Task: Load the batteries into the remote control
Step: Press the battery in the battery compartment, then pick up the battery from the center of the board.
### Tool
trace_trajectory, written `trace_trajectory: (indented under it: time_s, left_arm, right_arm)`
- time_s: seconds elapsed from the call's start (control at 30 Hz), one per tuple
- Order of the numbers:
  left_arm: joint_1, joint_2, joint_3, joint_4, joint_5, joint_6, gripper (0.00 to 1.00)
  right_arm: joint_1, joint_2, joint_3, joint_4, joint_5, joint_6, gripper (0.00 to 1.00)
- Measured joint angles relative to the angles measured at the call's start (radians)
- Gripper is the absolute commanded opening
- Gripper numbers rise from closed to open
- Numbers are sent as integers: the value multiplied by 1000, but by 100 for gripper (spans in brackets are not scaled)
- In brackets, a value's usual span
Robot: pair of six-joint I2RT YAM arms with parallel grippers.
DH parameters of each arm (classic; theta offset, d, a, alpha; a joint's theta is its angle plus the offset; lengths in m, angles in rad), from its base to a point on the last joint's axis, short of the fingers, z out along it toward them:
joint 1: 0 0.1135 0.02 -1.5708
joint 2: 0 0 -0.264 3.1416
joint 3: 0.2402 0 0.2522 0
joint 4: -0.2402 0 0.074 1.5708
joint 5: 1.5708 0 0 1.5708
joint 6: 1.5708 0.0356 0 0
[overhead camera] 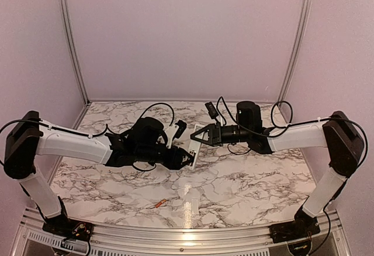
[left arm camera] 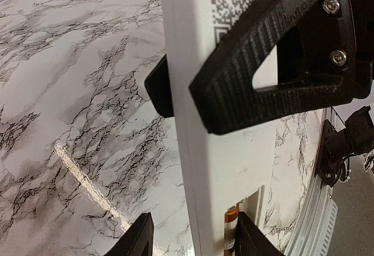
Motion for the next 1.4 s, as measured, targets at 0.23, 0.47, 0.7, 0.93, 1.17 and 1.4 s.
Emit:
trace_trajectory:
  time_s: [0.23, 0.47, 0.7, 0.93, 1.17, 1.4]
  left_arm:
    - [5, -46, -8, -64, -13, 54, 75]
    - [31, -230, -48, -156, -27, 105, 75]
    - [34, -356, -87, -274, -43, 133, 59]
    - [27, -357, -222, -465, -42, 106, 55]
    - [-74, -268, -213, -598, -44, 107, 49]
    - [-122, -114, -150, -674, -82, 127, 39]
  right_arm:
    - [9, 0, 8, -21, -16, -25, 0]
    - [8, 1, 21, -113, -18, -91, 0]
    - [-11, 1, 9, -140, -8, -130, 0]
    - [-27, 1, -37, -131, -40, -147, 0]
    - [-45, 0, -50, -129, -67, -158, 0]
    - [-48, 0, -56, -124, -76, -158, 0]
